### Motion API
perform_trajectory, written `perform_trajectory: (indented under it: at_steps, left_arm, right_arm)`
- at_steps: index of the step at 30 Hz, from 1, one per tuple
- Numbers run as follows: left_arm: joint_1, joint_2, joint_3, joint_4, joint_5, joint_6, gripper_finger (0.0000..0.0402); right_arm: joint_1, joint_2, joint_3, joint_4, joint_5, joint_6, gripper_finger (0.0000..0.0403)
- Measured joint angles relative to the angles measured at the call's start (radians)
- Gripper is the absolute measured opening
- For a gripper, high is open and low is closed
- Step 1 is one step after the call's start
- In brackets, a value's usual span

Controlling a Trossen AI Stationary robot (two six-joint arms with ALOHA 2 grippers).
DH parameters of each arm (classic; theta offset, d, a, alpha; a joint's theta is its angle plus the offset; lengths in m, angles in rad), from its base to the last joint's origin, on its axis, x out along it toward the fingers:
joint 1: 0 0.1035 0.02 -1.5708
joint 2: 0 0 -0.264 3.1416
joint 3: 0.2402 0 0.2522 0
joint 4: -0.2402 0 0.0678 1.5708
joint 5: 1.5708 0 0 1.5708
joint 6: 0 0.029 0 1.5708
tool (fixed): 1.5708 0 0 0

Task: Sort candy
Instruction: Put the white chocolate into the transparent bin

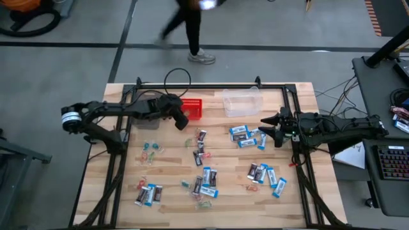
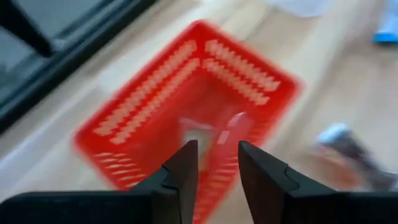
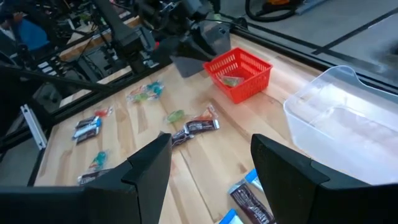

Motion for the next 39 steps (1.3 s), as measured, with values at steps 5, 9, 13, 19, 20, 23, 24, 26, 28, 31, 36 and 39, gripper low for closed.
perform_trajectory:
  at_steps: [5, 9, 13, 19, 20, 23, 24, 26, 28, 31, 36, 39]
  left_arm:
    - [-0.041, -0.046, 0.000, 0.018, 0.101, 0.000, 0.0098]
    - [-0.098, -0.100, 0.000, 0.033, 0.101, 0.000, 0.0098]
    - [-0.185, -0.144, 0.000, 0.114, 0.102, 0.022, 0.0098]
    - [-0.326, -0.170, 0.000, 0.207, 0.108, 0.074, 0.0098]
    - [-0.347, -0.170, 0.000, 0.219, 0.107, 0.074, 0.0098]
    - [-0.400, -0.170, -0.010, 0.284, 0.108, 0.082, 0.0098]
    - [-0.414, -0.168, -0.016, 0.323, 0.111, 0.088, 0.0098]
    - [-0.433, -0.166, -0.033, 0.388, 0.136, 0.094, 0.0098]
    - [-0.442, -0.162, -0.047, 0.457, 0.154, 0.092, 0.0098]
    - [-0.452, -0.167, -0.076, 0.512, 0.153, 0.078, 0.0098]
    - [-0.455, -0.163, -0.106, 0.553, 0.154, 0.042, 0.0098]
    - [-0.455, -0.154, -0.106, 0.555, 0.153, 0.031, 0.0098]
  right_arm:
    - [0.000, 0.009, 0.008, 0.003, 0.000, 0.000, 0.0215]
    - [0.003, 0.063, 0.026, 0.008, -0.053, -0.003, 0.0215]
    - [0.009, 0.170, 0.051, 0.001, -0.053, -0.044, 0.0215]
    - [0.011, 0.334, 0.109, -0.031, -0.057, -0.144, 0.0215]
    - [0.013, 0.357, 0.120, -0.045, -0.056, -0.160, 0.0215]
    - [0.017, 0.424, 0.160, -0.065, -0.054, -0.210, 0.0215]
    - [0.019, 0.450, 0.166, -0.092, -0.053, -0.224, 0.0215]
    - [0.026, 0.497, 0.184, -0.125, -0.054, -0.254, 0.0215]
    - [0.034, 0.534, 0.206, -0.147, -0.053, -0.284, 0.0215]
    - [0.043, 0.596, 0.222, -0.198, -0.054, -0.307, 0.0215]
    - [0.042, 0.684, 0.226, -0.241, -0.053, -0.309, 0.0215]
    - [0.042, 0.740, 0.222, -0.251, -0.051, -0.309, 0.0215]
